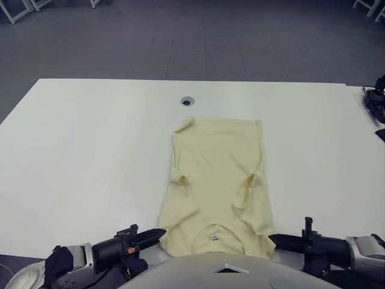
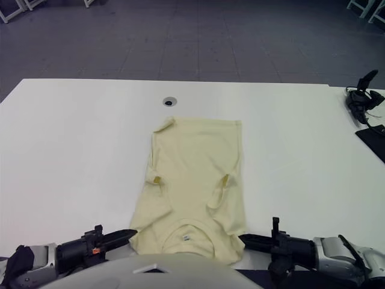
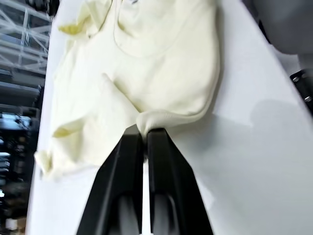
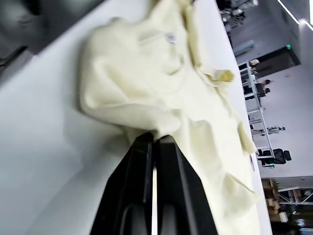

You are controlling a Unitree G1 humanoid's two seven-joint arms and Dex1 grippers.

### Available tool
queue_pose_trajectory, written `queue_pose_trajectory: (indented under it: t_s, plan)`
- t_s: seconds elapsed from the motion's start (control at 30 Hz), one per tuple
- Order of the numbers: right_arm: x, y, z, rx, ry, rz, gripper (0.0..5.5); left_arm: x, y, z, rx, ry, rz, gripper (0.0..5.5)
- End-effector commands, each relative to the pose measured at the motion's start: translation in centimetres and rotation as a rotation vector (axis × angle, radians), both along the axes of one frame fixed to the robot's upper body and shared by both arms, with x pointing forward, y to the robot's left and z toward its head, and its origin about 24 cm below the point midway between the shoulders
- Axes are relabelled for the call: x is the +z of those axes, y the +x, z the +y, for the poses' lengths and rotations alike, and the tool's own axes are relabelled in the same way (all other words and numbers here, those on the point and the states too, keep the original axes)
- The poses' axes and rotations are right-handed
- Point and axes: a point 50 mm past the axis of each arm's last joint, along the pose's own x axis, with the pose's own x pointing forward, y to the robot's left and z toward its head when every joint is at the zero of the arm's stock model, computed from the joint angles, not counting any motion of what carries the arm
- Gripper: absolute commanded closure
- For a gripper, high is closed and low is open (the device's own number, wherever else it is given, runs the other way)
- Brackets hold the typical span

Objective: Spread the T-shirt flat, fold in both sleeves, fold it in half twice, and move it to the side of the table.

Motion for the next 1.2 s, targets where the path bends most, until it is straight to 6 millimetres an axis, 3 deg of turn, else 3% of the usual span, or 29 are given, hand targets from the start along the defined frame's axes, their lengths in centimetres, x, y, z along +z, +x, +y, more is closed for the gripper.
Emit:
queue_pose_trajectory:
  t_s: [0.03,0.13,0.33,0.5,0.83,1.0,1.2]
  plan:
    - [1.6,0.3,0.0,-0.159,0.008,0.306,5.50,1.5,0.7,1.4,0.106,0.022,0.197,5.48]
    - [4.1,1.0,0.1,-0.229,0.064,0.529,5.50,3.1,0.6,1.8,0.154,-0.023,0.335,5.48]
    - [8.5,2.6,0.9,-0.208,0.259,0.770,5.50,7.4,0.3,2.0,0.152,-0.170,0.456,5.48]
    - [10.8,3.0,0.7,-0.166,0.376,0.864,5.50,10.0,-0.2,2.2,0.122,-0.260,0.467,5.48]
    - [14.5,1.3,1.0,-0.084,0.551,0.947,5.50,13.5,-0.8,2.7,0.080,-0.326,0.491,5.48]
    - [15.8,1.0,1.0,-0.040,0.621,0.955,5.50,14.6,0.0,3.2,0.067,-0.349,0.493,5.48]
    - [13.8,3.8,0.4,-0.188,0.511,0.867,5.50,14.6,4.3,3.4,0.088,-0.318,0.411,5.48]
